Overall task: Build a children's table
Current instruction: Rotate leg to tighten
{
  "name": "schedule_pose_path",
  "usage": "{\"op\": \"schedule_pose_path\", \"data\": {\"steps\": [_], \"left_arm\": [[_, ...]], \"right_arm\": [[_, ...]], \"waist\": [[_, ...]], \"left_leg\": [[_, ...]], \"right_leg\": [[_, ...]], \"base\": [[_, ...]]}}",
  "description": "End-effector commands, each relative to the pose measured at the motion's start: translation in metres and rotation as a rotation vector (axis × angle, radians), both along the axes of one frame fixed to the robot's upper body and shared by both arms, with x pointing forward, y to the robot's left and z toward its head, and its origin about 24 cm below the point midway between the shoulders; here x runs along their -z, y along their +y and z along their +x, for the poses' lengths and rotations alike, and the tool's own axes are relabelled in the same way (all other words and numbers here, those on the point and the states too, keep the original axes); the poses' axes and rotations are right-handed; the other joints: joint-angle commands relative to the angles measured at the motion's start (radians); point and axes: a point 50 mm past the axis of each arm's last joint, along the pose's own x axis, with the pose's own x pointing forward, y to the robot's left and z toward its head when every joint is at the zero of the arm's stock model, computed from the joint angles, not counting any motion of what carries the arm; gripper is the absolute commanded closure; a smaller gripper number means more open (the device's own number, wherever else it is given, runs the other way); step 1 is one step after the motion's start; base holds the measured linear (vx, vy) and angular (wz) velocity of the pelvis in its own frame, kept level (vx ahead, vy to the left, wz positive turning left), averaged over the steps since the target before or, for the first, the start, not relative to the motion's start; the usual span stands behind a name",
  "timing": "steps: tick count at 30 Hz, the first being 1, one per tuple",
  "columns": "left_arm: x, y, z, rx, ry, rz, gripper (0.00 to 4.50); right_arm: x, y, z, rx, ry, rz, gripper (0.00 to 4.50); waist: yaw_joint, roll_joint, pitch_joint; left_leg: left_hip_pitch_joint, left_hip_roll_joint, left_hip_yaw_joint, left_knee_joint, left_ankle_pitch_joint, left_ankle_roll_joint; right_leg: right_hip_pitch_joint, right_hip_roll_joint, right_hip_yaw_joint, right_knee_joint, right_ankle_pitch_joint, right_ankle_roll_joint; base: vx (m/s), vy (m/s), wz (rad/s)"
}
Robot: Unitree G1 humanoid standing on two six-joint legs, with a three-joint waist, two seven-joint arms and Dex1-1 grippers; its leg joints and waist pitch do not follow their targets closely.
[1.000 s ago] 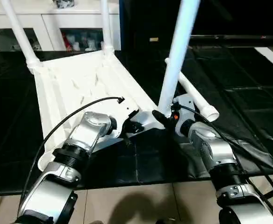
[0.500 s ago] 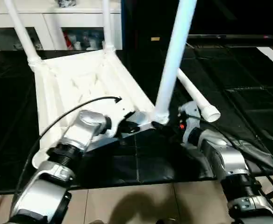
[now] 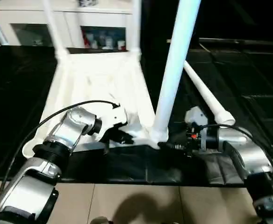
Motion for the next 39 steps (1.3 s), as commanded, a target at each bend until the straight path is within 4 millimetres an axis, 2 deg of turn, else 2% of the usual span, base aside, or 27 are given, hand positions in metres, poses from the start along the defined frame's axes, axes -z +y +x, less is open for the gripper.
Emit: {"op": "schedule_pose_path", "data": {"steps": [1, 4, 6, 19, 22, 23, 24, 25, 27, 29, 30, 31, 33, 34, 35, 36, 37, 38, 39], "left_arm": [[-0.003, -0.011, -0.003, 0.12, 0.002, 0.034, 4.5], [-0.001, -0.012, -0.005, 0.152, 0.008, 0.043, 4.5], [0.0, -0.012, -0.006, 0.172, 0.012, 0.05, 4.5], [0.003, -0.01, -0.006, 0.182, 0.013, 0.052, 4.5], [0.003, -0.011, -0.006, 0.172, 0.015, 0.043, 4.5], [0.003, -0.011, -0.004, 0.143, 0.015, 0.025, 4.5], [0.003, -0.011, -0.004, 0.143, 0.015, 0.025, 4.5], [0.001, -0.013, 0.0, 0.073, 0.009, -0.006, 4.5], [-0.001, -0.014, 0.003, 0.013, -0.001, -0.038, 4.5], [-0.006, -0.017, 0.008, -0.089, -0.01, -0.095, 4.5], [-0.008, -0.019, 0.01, -0.133, -0.011, -0.118, 4.5], [-0.01, -0.02, 0.011, -0.174, -0.015, -0.137, 4.5], [-0.012, -0.026, 0.013, -0.289, -0.023, -0.183, 4.5], [-0.013, -0.028, 0.014, -0.329, -0.025, -0.198, 4.5], [-0.013, -0.031, 0.014, -0.367, -0.03, -0.208, 4.5], [-0.013, -0.031, 0.014, -0.367, -0.03, -0.208, 4.5], [-0.014, -0.033, 0.014, -0.388, -0.033, -0.213, 4.5], [-0.013, -0.038, 0.015, -0.417, -0.039, -0.22, 4.5], [-0.013, -0.045, 0.015, -0.454, -0.045, -0.228, 4.5]], "right_arm": [[-0.001, 0.003, 0.001, -0.045, -0.014, -0.033, 0.04], [-0.001, 0.006, 0.006, -0.058, -0.016, -0.052, 0.04], [-0.001, 0.007, 0.008, -0.086, -0.003, -0.056, 0.04], [0.001, 0.007, 0.009, -0.135, 0.038, -0.041, 1.28], [0.002, 0.008, 0.008, -0.139, 0.046, -0.034, 1.4], [0.003, 0.009, 0.008, -0.14, 0.054, -0.021, 1.61], [0.003, 0.009, 0.008, -0.14, 0.054, -0.021, 1.61], [0.003, 0.011, 0.007, -0.129, 0.065, 0.004, 1.7], [0.004, 0.012, 0.006, -0.11, 0.076, 0.029, 1.76], [0.007, 0.018, 0.006, -0.03, 0.104, 0.077, 1.77], [0.009, 0.021, 0.008, 0.023, 0.105, 0.085, 1.78], [0.012, 0.024, 0.009, 0.077, 0.11, 0.09, 1.79], [0.021, 0.037, 0.012, 0.222, 0.131, 0.101, 1.8], [0.024, 0.042, 0.013, 0.269, 0.143, 0.108, 1.8], [0.026, 0.049, 0.014, 0.312, 0.147, 0.118, 1.8], [0.026, 0.049, 0.014, 0.312, 0.147, 0.118, 1.8], [0.026, 0.053, 0.015, 0.335, 0.148, 0.125, 1.8], [0.027, 0.059, 0.018, 0.386, 0.155, 0.133, 1.8], [0.027, 0.068, 0.022, 0.445, 0.165, 0.144, 1.8]], "waist": [[-0.004, -0.003, -0.082], [0.0, -0.002, -0.083], [0.001, -0.005, -0.084], [0.003, -0.006, -0.084], [0.004, -0.007, -0.084], [0.004, -0.002, -0.084], [0.003, -0.004, -0.084], [0.004, -0.005, -0.084], [0.005, -0.003, -0.084], [0.005, -0.002, -0.082], [0.005, -0.004, -0.081], [0.001, -0.007, -0.082], [-0.01, -0.008, -0.081], [-0.021, -0.005, -0.079], [-0.032, -0.007, -0.078], [-0.036, -0.007, -0.078], [-0.041, -0.008, -0.08], [-0.047, -0.006, -0.079], [-0.049, -0.009, -0.08]], "left_leg": [[0.013, 0.022, 0.003, -0.066, -0.232, 0.039], [0.013, 0.024, 0.003, -0.066, -0.219, 0.04], [0.01, 0.023, 0.003, -0.065, -0.21, 0.043], [0.01, 0.023, 0.004, -0.064, -0.209, 0.048], [0.01, 0.023, 0.003, -0.064, -0.204, 0.049], [0.01, 0.024, 0.002, -0.065, -0.204, 0.047], [0.009, 0.023, 0.003, -0.064, -0.204, 0.047], [0.01, 0.023, 0.003, -0.064, -0.206, 0.047], [0.011, 0.023, 0.003, -0.063, -0.208, 0.046], [0.017, 0.024, 0.005, -0.063, -0.222, 0.04], [0.015, 0.023, 0.004, -0.064, -0.222, 0.038], [0.008, 0.02, 0.0, -0.067, -0.219, 0.03], [0.005, 0.019, -0.003, -0.069, -0.217, 0.015], [0.0, 0.017, -0.006, -0.071, -0.216, 0.006], [-0.005, 0.013, -0.007, -0.072, -0.225, 0.003], [-0.006, 0.012, -0.007, -0.071, -0.224, -0.001], [-0.001, 0.009, -0.006, -0.068, -0.226, 0.005], [0.001, 0.009, -0.004, -0.067, -0.223, 0.009], [0.001, 0.008, -0.005, -0.066, -0.22, 0.013]], "right_leg": [[0.059, -0.054, 0.046, -0.066, -0.293, -0.209], [0.058, -0.054, 0.047, -0.064, -0.277, -0.214], [0.061, -0.053, 0.046, -0.06, -0.259, -0.22], [0.061, -0.054, 0.045, -0.061, -0.28, -0.214], [0.062, -0.054, 0.045, -0.06, -0.271, -0.216], [0.062, -0.054, 0.045, -0.059, -0.272, -0.216], [0.063, -0.053, 0.045, -0.06, -0.27, -0.216], [0.062, -0.053, 0.045, -0.06, -0.271, -0.216], [0.062, -0.053, 0.045, -0.061, -0.273, -0.22], [0.057, -0.052, 0.046, -0.064, -0.288, -0.225], [0.06, -0.053, 0.045, -0.066, -0.3, -0.22], [0.065, -0.054, 0.043, -0.064, -0.323, -0.204], [0.066, -0.056, 0.042, -0.066, -0.351, -0.187], [0.067, -0.056, 0.039, -0.069, -0.371, -0.177], [0.07, -0.053, 0.035, -0.073, -0.405, -0.158], [0.07, -0.054, 0.036, -0.075, -0.417, -0.149], [0.067, -0.053, 0.035, -0.082, -0.44, -0.136], [0.061, -0.052, 0.038, -0.083, -0.429, -0.142], [0.062, -0.052, 0.037, -0.084, -0.425, -0.144]], "base": [[0.0, 0.0, 0.0], [0.0, 0.0, 0.0], [0.0, 0.0, 0.0], [0.0, 0.0, 0.0], [0.0, 0.0, 0.0], [0.0, 0.0, 0.0], [0.0, 0.0, 0.0], [0.0, 0.0, 0.0], [0.0, 0.0, 0.0], [0.0, 0.0, 0.0], [0.0, 0.0, 0.0], [0.0, 0.0, 0.0], [0.0, 0.0, 0.0], [0.0, 0.0, 0.0], [0.0, 0.0, 0.0], [0.0, 0.0, 0.0], [0.0, 0.0, 0.0], [0.0, 0.0, 0.0], [0.0, 0.0, 0.0]]}}
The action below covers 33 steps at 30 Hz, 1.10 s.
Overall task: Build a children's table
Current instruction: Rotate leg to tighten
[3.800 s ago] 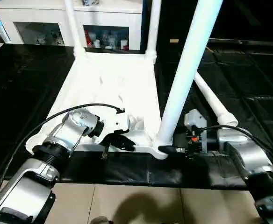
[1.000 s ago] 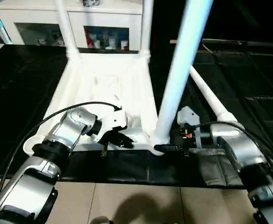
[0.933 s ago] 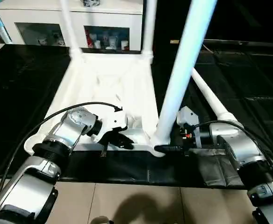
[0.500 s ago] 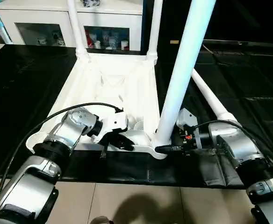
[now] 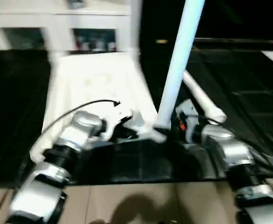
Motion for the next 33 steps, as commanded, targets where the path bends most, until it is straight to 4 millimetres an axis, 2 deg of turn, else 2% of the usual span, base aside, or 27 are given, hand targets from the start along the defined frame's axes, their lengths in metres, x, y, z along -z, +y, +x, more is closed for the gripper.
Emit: {"op": "schedule_pose_path", "data": {"steps": [1, 3, 4, 6, 8, 10, 11, 14, 15, 17, 19, 20, 22, 23, 25, 27, 29, 30, 33], "left_arm": [[-0.022, -0.028, 0.01, -0.136, -0.111, -0.101, 4.5], [-0.024, -0.035, 0.012, -0.182, -0.133, -0.105, 4.5], [-0.025, -0.038, 0.013, -0.199, -0.145, -0.107, 4.5], [-0.027, -0.041, 0.014, -0.213, -0.162, -0.109, 4.5], [-0.027, -0.04, 0.014, -0.208, -0.173, -0.101, 4.5], [-0.027, -0.037, 0.014, -0.199, -0.172, -0.096, 4.5], [-0.026, -0.033, 0.013, -0.187, -0.171, -0.085, 4.5], [-0.023, -0.025, 0.012, -0.159, -0.162, -0.062, 4.5], [-0.021, -0.022, 0.011, -0.147, -0.157, -0.055, 4.5], [-0.02, -0.02, 0.011, -0.142, -0.155, -0.05, 4.5], [-0.017, -0.011, 0.008, -0.068, -0.145, -0.024, 4.5], [-0.017, -0.008, 0.007, -0.039, -0.14, -0.015, 4.5], [-0.016, -0.004, 0.006, -0.002, -0.132, -0.004, 4.5], [-0.015, 0.003, 0.002, 0.081, -0.117, 0.015, 4.5], [-0.014, 0.006, 0.0, 0.119, -0.103, 0.024, 4.5], [-0.013, 0.011, -0.008, 0.253, -0.081, 0.032, 4.5], [-0.01, 0.015, -0.013, 0.32, -0.057, 0.053, 4.5], [-0.007, 0.018, -0.015, 0.356, -0.042, 0.073, 4.5], [-0.004, 0.024, -0.018, 0.429, -0.02, 0.115, 4.5]], "right_arm": [[0.006, 0.053, -0.001, 0.013, 0.086, 0.069, 1.8], [0.005, 0.062, 0.002, 0.058, 0.091, 0.067, 1.8], [0.003, 0.065, 0.004, 0.076, 0.088, 0.069, 1.8], [0.0, 0.069, 0.006, 0.095, 0.07, 0.092, 1.8], [-0.001, 0.068, 0.007, 0.102, 0.062, 0.102, 1.24], [-0.001, 0.066, 0.007, 0.105, 0.058, 0.107, 1.08], [-0.001, 0.061, 0.005, 0.104, 0.047, 0.111, 0.88], [-0.001, 0.049, 0.002, 0.084, 0.013, 0.101, 0.65], [-0.001, 0.043, 0.0, 0.076, 0.003, 0.1, 0.6], [-0.001, 0.04, 0.0, 0.073, -0.002, 0.099, 0.29], [-0.002, 0.02, -0.006, 0.02, -0.026, 0.088, 0.17], [-0.003, 0.014, -0.007, -0.002, -0.033, 0.082, 0.12], [-0.004, 0.006, -0.01, -0.028, -0.041, 0.07, 0.05], [-0.008, -0.008, -0.012, -0.083, -0.061, 0.043, 0.05], [-0.01, -0.014, -0.013, -0.109, -0.069, 0.028, 0.05], [-0.017, -0.028, -0.014, -0.191, -0.095, -0.016, 0.05], [-0.021, -0.033, -0.015, -0.249, -0.108, -0.038, 0.05], [-0.024, -0.034, -0.016, -0.299, -0.117, -0.054, 0.05], [-0.028, -0.035, -0.019, -0.423, -0.116, -0.078, 0.05]], "waist": [[0.005, -0.003, -0.079], [-0.002, -0.003, -0.079], [-0.003, -0.001, -0.08], [-0.004, 0.0, -0.082], [-0.003, 0.001, -0.086], [-0.005, 0.001, -0.086], [-0.005, 0.004, -0.086], [-0.007, 0.002, -0.083], [-0.007, 0.007, -0.083], [-0.01, 0.008, -0.082], [-0.006, 0.012, -0.081], [-0.007, 0.01, -0.082], [-0.006, 0.011, -0.082], [-0.003, 0.017, -0.082], [0.0, 0.013, -0.083], [0.008, 0.015, -0.082], [0.021, 0.016, -0.081], [0.024, 0.008, -0.081], [0.043, 0.01, -0.08]], "left_leg": [[-0.001, 0.009, -0.002, -0.067, -0.21, 0.013], [0.002, 0.007, -0.001, -0.066, -0.218, 0.011], [0.004, 0.008, 0.0, -0.065, -0.217, 0.017], [0.002, 0.008, 0.0, -0.065, -0.211, 0.025], [0.001, 0.008, 0.002, -0.062, -0.181, 0.042], [-0.003, 0.008, 0.001, -0.063, -0.171, 0.055], [-0.001, 0.007, 0.002, -0.063, -0.175, 0.058], [-0.001, 0.007, 0.003, -0.064, -0.192, 0.062], [0.001, 0.008, 0.002, -0.064, -0.2, 0.06], [0.003, 0.011, 0.001, -0.066, -0.213, 0.054], [0.007, 0.009, 0.001, -0.066, -0.238, 0.052], [0.007, 0.01, 0.002, -0.065, -0.239, 0.053], [0.003, 0.011, 0.001, -0.066, -0.234, 0.054], [0.004, 0.011, -0.001, -0.066, -0.232, 0.052], [0.006, 0.012, 0.001, -0.065, -0.236, 0.055], [0.008, 0.013, 0.002, -0.064, -0.235, 0.055], [0.012, 0.017, 0.005, -0.065, -0.239, 0.051], [0.011, 0.018, 0.005, -0.065, -0.239, 0.052], [0.018, 0.021, 0.007, -0.066, -0.253, 0.048]], "right_leg": [[0.062, -0.05, 0.038, -0.08, -0.403, -0.159], [0.061, -0.048, 0.035, -0.084, -0.406, -0.16], [0.057, -0.048, 0.039, -0.084, -0.387, -0.166], [0.06, -0.047, 0.038, -0.08, -0.344, -0.177], [0.062, -0.045, 0.042, -0.07, -0.25, -0.201], [0.066, -0.044, 0.041, -0.064, -0.207, -0.215], [0.067, -0.045, 0.041, -0.065, -0.208, -0.218], [0.068, -0.045, 0.041, -0.07, -0.231, -0.21], [0.067, -0.047, 0.042, -0.07, -0.24, -0.209], [0.065, -0.044, 0.042, -0.071, -0.244, -0.213], [0.066, -0.042, 0.041, -0.078, -0.263, -0.205], [0.066, -0.042, 0.043, -0.075, -0.254, -0.207], [0.068, -0.044, 0.043, -0.071, -0.235, -0.215], [0.067, -0.046, 0.043, -0.07, -0.231, -0.222], [0.068, -0.045, 0.044, -0.07, -0.227, -0.226], [0.066, -0.045, 0.045, -0.07, -0.228, -0.231], [0.062, -0.047, 0.046, -0.068, -0.233, -0.237], [0.063, -0.047, 0.045, -0.068, -0.238, -0.235], [0.057, -0.047, 0.046, -0.066, -0.258, -0.232]], "base": [[0.0, 0.0, 0.0], [0.0, 0.0, 0.0], [0.0, 0.0, 0.0], [0.0, 0.0, 0.0], [0.0, 0.0, 0.0], [0.0, 0.0, 0.0], [0.0, 0.0, 0.0], [0.0, 0.0, 0.0], [0.0, 0.0, 0.0], [0.0, 0.0, 0.0], [0.0, 0.0, 0.0], [0.0, 0.0, 0.0], [0.0, 0.0, 0.0], [0.0, 0.0, 0.0], [0.0, 0.0, 0.0], [0.0, 0.0, 0.0], [0.0, 0.0, 0.0], [0.0, 0.0, 0.0], [0.0, 0.0, 0.0]]}}
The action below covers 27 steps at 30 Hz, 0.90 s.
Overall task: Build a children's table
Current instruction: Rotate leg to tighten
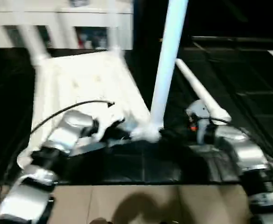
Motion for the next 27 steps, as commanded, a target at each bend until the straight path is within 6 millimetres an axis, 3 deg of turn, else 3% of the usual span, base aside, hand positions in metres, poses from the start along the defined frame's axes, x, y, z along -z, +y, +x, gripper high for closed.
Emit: {"op": "schedule_pose_path", "data": {"steps": [1, 5, 9, 12, 19, 27], "left_arm": [[0.002, -0.011, -0.006, 0.137, 0.021, 0.029, 4.5], [0.001, -0.007, -0.008, 0.209, 0.039, 0.062, 4.5], [0.0, -0.006, -0.009, 0.246, 0.036, 0.078, 4.5], [0.0, -0.006, -0.009, 0.267, 0.037, 0.083, 4.5], [0.0, -0.007, -0.01, 0.289, 0.035, 0.081, 4.5], [0.002, -0.006, -0.01, 0.296, 0.036, 0.086, 4.5]], "right_arm": [[-0.009, 0.004, 0.0, -0.098, -0.021, -0.01, 0.05], [-0.01, 0.009, -0.006, -0.277, 0.009, -0.052, 0.05], [-0.007, 0.014, -0.006, -0.366, 0.005, -0.108, 0.05], [-0.006, 0.016, -0.003, -0.382, 0.009, -0.128, 0.42], [-0.006, 0.018, 0.002, -0.393, 0.028, -0.126, 0.93], [-0.002, 0.02, 0.003, -0.415, 0.043, -0.118, 1.62]], "waist": [[-0.002, 0.006, -0.08], [0.01, -0.004, -0.079], [0.012, -0.006, -0.08], [0.011, -0.008, -0.08], [0.013, -0.012, -0.083], [0.012, -0.013, -0.082]], "left_leg": [[0.018, 0.023, 0.004, -0.066, -0.256, 0.045], [0.018, 0.025, 0.004, -0.068, -0.264, 0.044], [0.015, 0.025, 0.002, -0.068, -0.248, 0.04], [0.013, 0.023, 0.002, -0.067, -0.241, 0.036], [0.01, 0.025, 0.003, -0.065, -0.21, 0.048], [0.01, 0.025, 0.003, -0.065, -0.214, 0.046]], "right_leg": [[0.059, -0.048, 0.045, -0.065, -0.265, -0.23], [0.058, -0.052, 0.047, -0.068, -0.31, -0.215], [0.058, -0.054, 0.047, -0.066, -0.322, -0.206], [0.058, -0.055, 0.046, -0.067, -0.34, -0.2], [0.06, -0.053, 0.046, -0.058, -0.287, -0.216], [0.06, -0.054, 0.046, -0.061, -0.313, -0.207]], "base": [[0.0, 0.0, 0.0], [0.0, 0.0, 0.0], [0.0, 0.0, 0.0], [0.0, 0.0, 0.0], [0.0, 0.0, 0.0], [0.0, 0.0, 0.0]]}}
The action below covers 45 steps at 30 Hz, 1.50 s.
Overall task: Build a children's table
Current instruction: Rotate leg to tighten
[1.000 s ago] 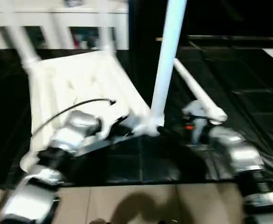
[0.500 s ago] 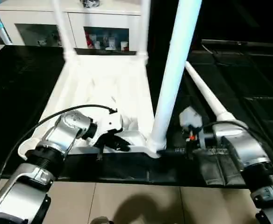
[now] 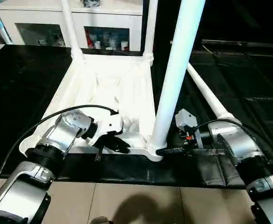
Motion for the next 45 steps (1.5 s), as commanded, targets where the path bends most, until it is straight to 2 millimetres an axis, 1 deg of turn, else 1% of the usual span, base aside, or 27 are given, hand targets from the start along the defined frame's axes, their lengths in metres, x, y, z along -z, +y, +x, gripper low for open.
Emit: {"op": "schedule_pose_path", "data": {"steps": [1, 7, 10, 11, 12, 13, 14, 15, 17, 19, 20, 21, 22, 23, 24, 27, 28, 29, 30, 32, 35, 36, 37, 39, 40, 41, 45], "left_arm": [[0.003, -0.007, -0.004, 0.085, 0.022, 0.037, 4.5], [0.002, -0.01, -0.001, 0.048, 0.027, 0.02, 4.5], [-0.001, -0.016, 0.006, -0.052, 0.025, -0.029, 4.5], [-0.004, -0.023, 0.01, -0.119, 0.018, -0.074, 4.5], [-0.004, -0.024, 0.01, -0.123, 0.017, -0.076, 4.5], [-0.006, -0.027, 0.012, -0.15, 0.014, -0.092, 4.5], [-0.01, -0.034, 0.015, -0.218, 0.011, -0.132, 4.5], [-0.01, -0.035, 0.016, -0.224, 0.01, -0.135, 4.5], [-0.015, -0.045, 0.022, -0.319, -0.012, -0.169, 4.5], [-0.016, -0.049, 0.024, -0.354, -0.021, -0.176, 4.5], [-0.016, -0.053, 0.025, -0.38, -0.021, -0.182, 4.5], [-0.016, -0.053, 0.026, -0.385, -0.022, -0.184, 4.5], [-0.017, -0.059, 0.028, -0.445, -0.026, -0.199, 4.5], [-0.017, -0.059, 0.028, -0.445, -0.026, -0.199, 4.5], [-0.018, -0.067, 0.03, -0.497, -0.037, -0.217, 4.5], [-0.018, -0.072, 0.031, -0.528, -0.052, -0.222, 4.5], [-0.018, -0.071, 0.032, -0.532, -0.063, -0.215, 4.5], [-0.018, -0.071, 0.032, -0.532, -0.064, -0.214, 4.5], [-0.018, -0.068, 0.033, -0.534, -0.071, -0.205, 4.5], [-0.018, -0.065, 0.034, -0.534, -0.072, -0.198, 4.5], [-0.017, -0.054, 0.033, -0.515, -0.081, -0.169, 4.5], [-0.017, -0.054, 0.033, -0.515, -0.081, -0.169, 4.5], [-0.016, -0.052, 0.033, -0.512, -0.081, -0.164, 4.5], [-0.014, -0.044, 0.031, -0.472, -0.079, -0.143, 4.5], [-0.014, -0.044, 0.031, -0.472, -0.079, -0.143, 4.5], [-0.013, -0.039, 0.03, -0.435, -0.073, -0.126, 4.5], [-0.012, -0.033, 0.027, -0.357, -0.072, -0.105, 4.5]], "right_arm": [[-0.004, 0.001, 0.002, -0.015, -0.018, -0.005, 1.62], [-0.002, 0.002, 0.0, -0.01, 0.008, 0.018, 1.76], [0.002, 0.004, -0.004, 0.066, 0.05, 0.08, 1.77], [0.007, 0.008, -0.003, 0.173, 0.075, 0.108, 1.77], [0.007, 0.008, -0.003, 0.178, 0.074, 0.109, 1.78], [0.01, 0.011, -0.003, 0.221, 0.074, 0.114, 1.78], [0.017, 0.019, 0.001, 0.36, 0.076, 0.112, 1.78], [0.017, 0.02, 0.001, 0.371, 0.077, 0.117, 1.78], [0.021, 0.042, 0.006, 0.53, 0.089, 0.17, 1.78], [0.022, 0.05, 0.009, 0.582, 0.091, 0.176, 1.78], [0.023, 0.057, 0.011, 0.629, 0.097, 0.18, 1.78], [0.023, 0.058, 0.011, 0.636, 0.098, 0.181, 1.78], [0.024, 0.071, 0.014, 0.728, 0.12, 0.184, 1.78], [0.024, 0.071, 0.014, 0.728, 0.12, 0.184, 1.78], [0.024, 0.083, 0.019, 0.83, 0.112, 0.169, 1.78], [0.021, 0.091, 0.022, 0.886, 0.092, 0.176, 1.78], [0.019, 0.09, 0.022, 0.885, 0.087, 0.192, 1.22], [0.019, 0.09, 0.022, 0.884, 0.087, 0.193, 1.08], [0.018, 0.086, 0.022, 0.873, 0.077, 0.207, 1.08], [0.017, 0.081, 0.021, 0.858, 0.064, 0.206, 0.73], [0.016, 0.06, 0.016, 0.816, 0.033, 0.198, 0.55], [0.016, 0.06, 0.016, 0.816, 0.033, 0.198, 0.55], [0.016, 0.056, 0.015, 0.808, 0.025, 0.195, 0.29], [0.01, 0.035, 0.01, 0.719, -0.005, 0.188, 0.18], [0.01, 0.035, 0.01, 0.719, -0.005, 0.188, 0.16], [0.005, 0.02, 0.008, 0.657, -0.028, 0.175, 0.08], [-0.001, 0.003, 0.007, 0.575, -0.071, 0.135, 0.08]], "waist": [[-0.004, -0.008, -0.08], [-0.004, -0.004, -0.081], [-0.002, -0.001, -0.076], [-0.001, -0.001, -0.077], [-0.003, -0.003, -0.073], [-0.007, -0.005, -0.072], [-0.012, -0.005, -0.071], [-0.014, -0.004, -0.071], [-0.034, -0.007, -0.067], [-0.051, -0.006, -0.065], [-0.061, -0.006, -0.067], [-0.064, -0.004, -0.068], [-0.071, 0.0, -0.069], [-0.079, 0.004, -0.071], [-0.085, 0.005, -0.069], [-0.094, 0.005, -0.069], [-0.095, 0.007, -0.069], [-0.093, 0.006, -0.07], [-0.092, 0.006, -0.071], [-0.088, 0.007, -0.074], [-0.076, 0.007, -0.079], [-0.072, 0.006, -0.079], [-0.071, 0.006, -0.081], [-0.062, 0.008, -0.084], [-0.062, 0.008, -0.084], [-0.053, 0.01, -0.086], [-0.052, 0.011, -0.083]], "left_leg": [[0.01, 0.024, 0.003, -0.067, -0.215, 0.046], [0.012, 0.023, 0.003, -0.066, -0.216, 0.045], [0.015, 0.024, 0.004, -0.069, -0.239, 0.04], [0.017, 0.024, 0.003, -0.069, -0.245, 0.037], [0.02, 0.022, 0.001, -0.071, -0.277, 0.024], [0.017, 0.02, 0.0, -0.072, -0.28, 0.019], [0.015, 0.018, -0.002, -0.073, -0.286, 0.01], [0.019, 0.017, -0.004, -0.073, -0.291, 0.006], [0.012, 0.009, -0.01, -0.075, -0.311, -0.01], [0.005, 0.004, -0.016, -0.075, -0.333, -0.021], [0.01, 0.0, -0.017, -0.069, -0.343, -0.02], [0.012, 0.0, -0.018, -0.069, -0.343, -0.017], [0.012, 0.002, -0.02, -0.072, -0.341, -0.01], [0.01, 0.005, -0.024, -0.076, -0.34, -0.009], [0.007, 0.007, -0.026, -0.078, -0.35, -0.006], [0.013, 0.005, -0.028, -0.077, -0.385, -0.011], [0.019, 0.004, -0.026, -0.076, -0.391, -0.006], [0.019, 0.004, -0.023, -0.075, -0.385, 0.004], [0.017, 0.004, -0.023, -0.077, -0.376, 0.008], [0.012, 0.008, -0.021, -0.079, -0.335, 0.013], [0.012, 0.01, -0.014, -0.076, -0.278, 0.032], [0.014, 0.01, -0.012, -0.075, -0.265, 0.036], [0.012, 0.012, -0.011, -0.074, -0.24, 0.039], [0.01, 0.011, -0.009, -0.071, -0.196, 0.053], [0.01, 0.011, -0.009, -0.071, -0.196, 0.053], [0.011, 0.013, -0.009, -0.071, -0.167, 0.063], [0.01, 0.015, -0.008, -0.071, -0.19, 0.062]], "right_leg": [[0.057, -0.054, 0.045, -0.062, -0.313, -0.207], [0.057, -0.051, 0.045, -0.062, -0.296, -0.215], [0.056, -0.051, 0.046, -0.068, -0.319, -0.214], [0.056, -0.052, 0.045, -0.068, -0.334, -0.211], [0.054, -0.054, 0.043, -0.077, -0.403, -0.192], [0.057, -0.054, 0.041, -0.078, -0.427, -0.18], [0.056, -0.053, 0.041, -0.083, -0.464, -0.158], [0.053, -0.055, 0.039, -0.085, -0.483, -0.154], [0.056, -0.056, 0.031, -0.097, -0.568, -0.109], [0.059, -0.055, 0.017, -0.108, -0.643, -0.063], [0.055, -0.057, 0.012, -0.119, -0.672, -0.046], [0.055, -0.058, 0.011, -0.122, -0.669, -0.047], [0.056, -0.056, 0.012, -0.121, -0.632, -0.057], [0.06, -0.055, 0.008, -0.116, -0.583, -0.077], [0.061, -0.053, 0.006, -0.116, -0.556, -0.085], [0.057, -0.053, 0.004, -0.116, -0.552, -0.096], [0.053, -0.053, 0.006, -0.119, -0.542, -0.102], [0.053, -0.052, 0.01, -0.117, -0.518, -0.111], [0.055, -0.052, 0.012, -0.114, -0.5, -0.117], [0.059, -0.052, 0.02, -0.101, -0.412, -0.147], [0.065, -0.049, 0.028, -0.09, -0.306, -0.18], [0.065, -0.049, 0.029, -0.088, -0.285, -0.187], [0.066, -0.051, 0.031, -0.079, -0.248, -0.208], [0.074, -0.051, 0.032, -0.075, -0.208, -0.217], [0.074, -0.051, 0.032, -0.075, -0.208, -0.217], [0.077, -0.05, 0.031, -0.071, -0.172, -0.226], [0.075, -0.05, 0.031, -0.07, -0.176, -0.239]], "base": [[0.0, 0.0, 0.0], [0.0, 0.0, 0.0], [0.0, 0.0, 0.0], [0.0, 0.0, 0.0], [0.0, 0.0, 0.0], [0.0, 0.0, 0.0], [0.0, 0.0, 0.0], [0.0, 0.0, 0.0], [0.0, 0.0, 0.0], [-0.02, 0.003, -0.09], [0.0, 0.0, 0.0], [0.0, 0.0, 0.0], [0.0, 0.0, 0.0], [0.0, 0.0, 0.0], [0.0, 0.0, 0.0], [0.0, 0.0, 0.0], [0.0, 0.0, 0.0], [0.0, 0.0, 0.0], [0.0, 0.0, 0.0], [0.0, 0.0, 0.0], [0.0, 0.0, 0.0], [0.0, 0.0, 0.0], [0.0, 0.0, 0.0], [0.0, 0.0, 0.0], [0.0, 0.0, 0.0], [0.0, 0.0, 0.0], [0.0, 0.0, 0.0]]}}
